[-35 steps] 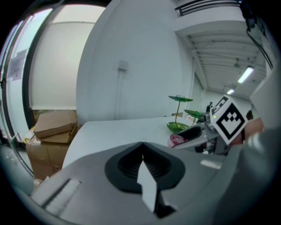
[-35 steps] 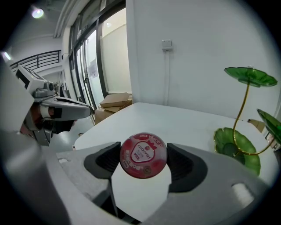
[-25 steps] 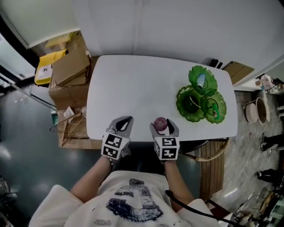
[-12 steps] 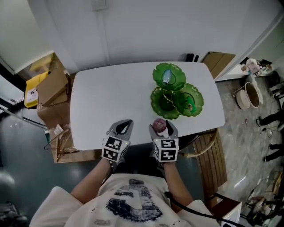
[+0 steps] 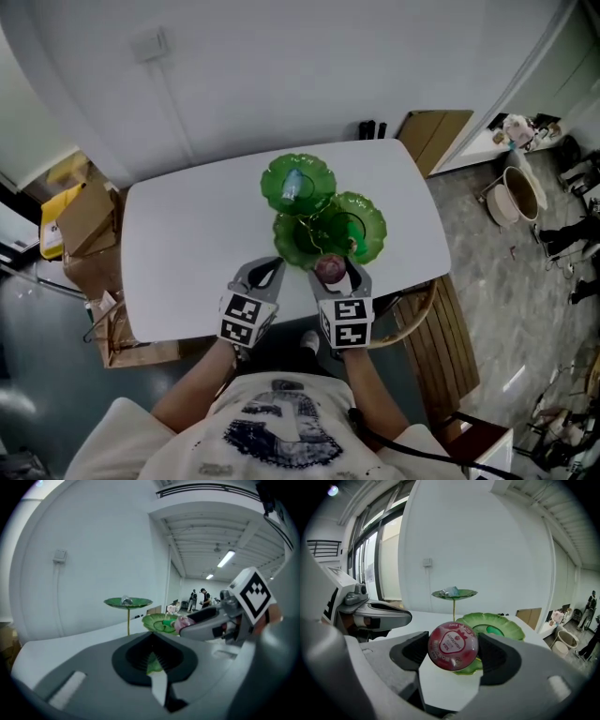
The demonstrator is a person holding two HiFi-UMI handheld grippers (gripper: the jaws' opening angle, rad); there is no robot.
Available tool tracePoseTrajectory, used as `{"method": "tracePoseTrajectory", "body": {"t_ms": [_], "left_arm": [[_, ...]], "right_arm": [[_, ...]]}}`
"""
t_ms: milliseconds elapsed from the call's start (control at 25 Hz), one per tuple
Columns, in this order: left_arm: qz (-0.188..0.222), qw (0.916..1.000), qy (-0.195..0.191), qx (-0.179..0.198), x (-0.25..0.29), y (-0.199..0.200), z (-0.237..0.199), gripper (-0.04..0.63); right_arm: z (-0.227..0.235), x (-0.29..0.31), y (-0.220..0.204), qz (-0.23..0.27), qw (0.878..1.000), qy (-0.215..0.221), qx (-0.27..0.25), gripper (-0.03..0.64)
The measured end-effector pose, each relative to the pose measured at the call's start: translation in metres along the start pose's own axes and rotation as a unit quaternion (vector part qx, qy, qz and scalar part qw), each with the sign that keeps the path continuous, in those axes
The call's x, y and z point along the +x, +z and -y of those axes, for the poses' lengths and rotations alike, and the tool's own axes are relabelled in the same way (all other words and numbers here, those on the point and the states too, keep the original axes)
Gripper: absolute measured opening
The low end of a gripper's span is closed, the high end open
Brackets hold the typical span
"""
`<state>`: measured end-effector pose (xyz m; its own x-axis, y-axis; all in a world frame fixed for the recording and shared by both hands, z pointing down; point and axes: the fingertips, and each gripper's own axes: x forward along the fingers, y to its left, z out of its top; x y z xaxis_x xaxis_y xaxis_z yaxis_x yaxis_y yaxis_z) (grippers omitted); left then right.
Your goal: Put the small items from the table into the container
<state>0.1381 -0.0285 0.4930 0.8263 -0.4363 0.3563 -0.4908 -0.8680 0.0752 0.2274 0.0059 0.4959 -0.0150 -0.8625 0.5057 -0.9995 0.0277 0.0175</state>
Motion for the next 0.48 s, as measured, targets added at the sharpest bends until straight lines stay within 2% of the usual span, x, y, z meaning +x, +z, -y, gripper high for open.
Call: {"method": "tracePoseTrajectory", "body": {"t_ms": [280,480], "left_arm": [[-0.007,1.0000,0.001,0.001,0.050,0.020,0.019,-0.009],[0.010,0.9997,0.016,-0.013,0.080,0.030,0.026,-0.009]], "right_arm": [[0.056,0.005,0.010,0.008,1.000,0.007,-0.005,0.327],[0.084,0.011,0.011,0.008,1.000,0.019,-0.012,0.327]]}}
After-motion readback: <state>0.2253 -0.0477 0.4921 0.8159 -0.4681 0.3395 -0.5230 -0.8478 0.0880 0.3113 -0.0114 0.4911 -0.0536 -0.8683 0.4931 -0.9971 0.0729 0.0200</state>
